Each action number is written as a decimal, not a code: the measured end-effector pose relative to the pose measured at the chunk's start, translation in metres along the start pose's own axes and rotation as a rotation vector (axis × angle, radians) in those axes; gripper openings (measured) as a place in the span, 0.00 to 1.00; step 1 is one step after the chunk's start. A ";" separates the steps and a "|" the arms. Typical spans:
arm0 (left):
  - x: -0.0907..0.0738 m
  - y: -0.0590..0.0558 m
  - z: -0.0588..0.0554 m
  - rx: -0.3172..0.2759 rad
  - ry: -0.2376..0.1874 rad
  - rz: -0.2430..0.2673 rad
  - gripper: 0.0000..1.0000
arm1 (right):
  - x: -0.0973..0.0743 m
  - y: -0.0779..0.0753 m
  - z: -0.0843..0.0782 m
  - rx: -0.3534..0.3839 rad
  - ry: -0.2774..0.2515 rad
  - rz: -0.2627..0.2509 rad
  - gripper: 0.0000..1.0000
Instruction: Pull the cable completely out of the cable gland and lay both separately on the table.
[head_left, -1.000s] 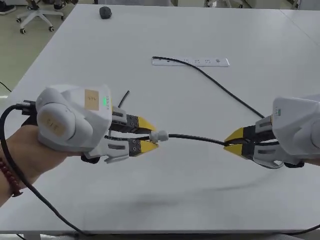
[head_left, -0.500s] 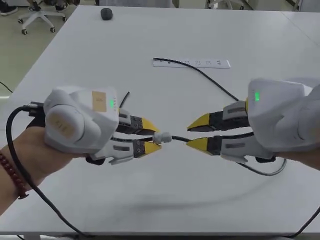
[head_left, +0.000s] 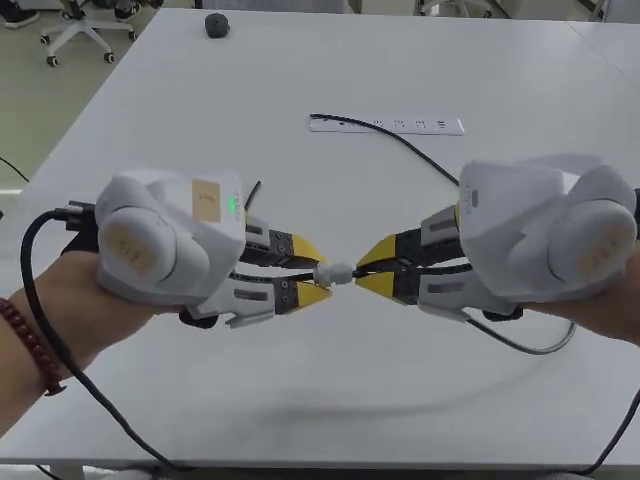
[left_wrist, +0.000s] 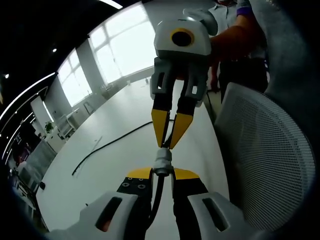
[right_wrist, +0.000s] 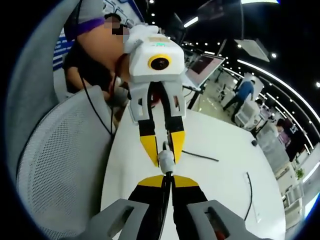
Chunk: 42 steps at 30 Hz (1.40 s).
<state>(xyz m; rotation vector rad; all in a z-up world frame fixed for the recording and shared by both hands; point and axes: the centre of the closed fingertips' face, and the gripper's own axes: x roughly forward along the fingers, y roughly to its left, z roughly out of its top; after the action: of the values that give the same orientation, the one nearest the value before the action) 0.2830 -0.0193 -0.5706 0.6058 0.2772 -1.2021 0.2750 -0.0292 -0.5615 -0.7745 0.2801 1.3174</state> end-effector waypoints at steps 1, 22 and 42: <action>0.000 0.000 0.000 -0.001 -0.001 0.000 0.15 | -0.001 0.000 0.000 -0.004 -0.001 -0.001 0.00; -0.008 0.004 -0.004 -0.009 -0.002 0.017 0.15 | -0.030 -0.012 -0.041 0.021 0.074 -0.046 0.00; -0.009 0.004 -0.006 -0.012 0.002 0.015 0.15 | -0.044 -0.014 -0.092 0.102 0.159 -0.066 0.00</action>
<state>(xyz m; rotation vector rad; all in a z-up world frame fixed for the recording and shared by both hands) 0.2838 -0.0080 -0.5699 0.5977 0.2805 -1.1846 0.2981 -0.1226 -0.5973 -0.7967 0.4417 1.1722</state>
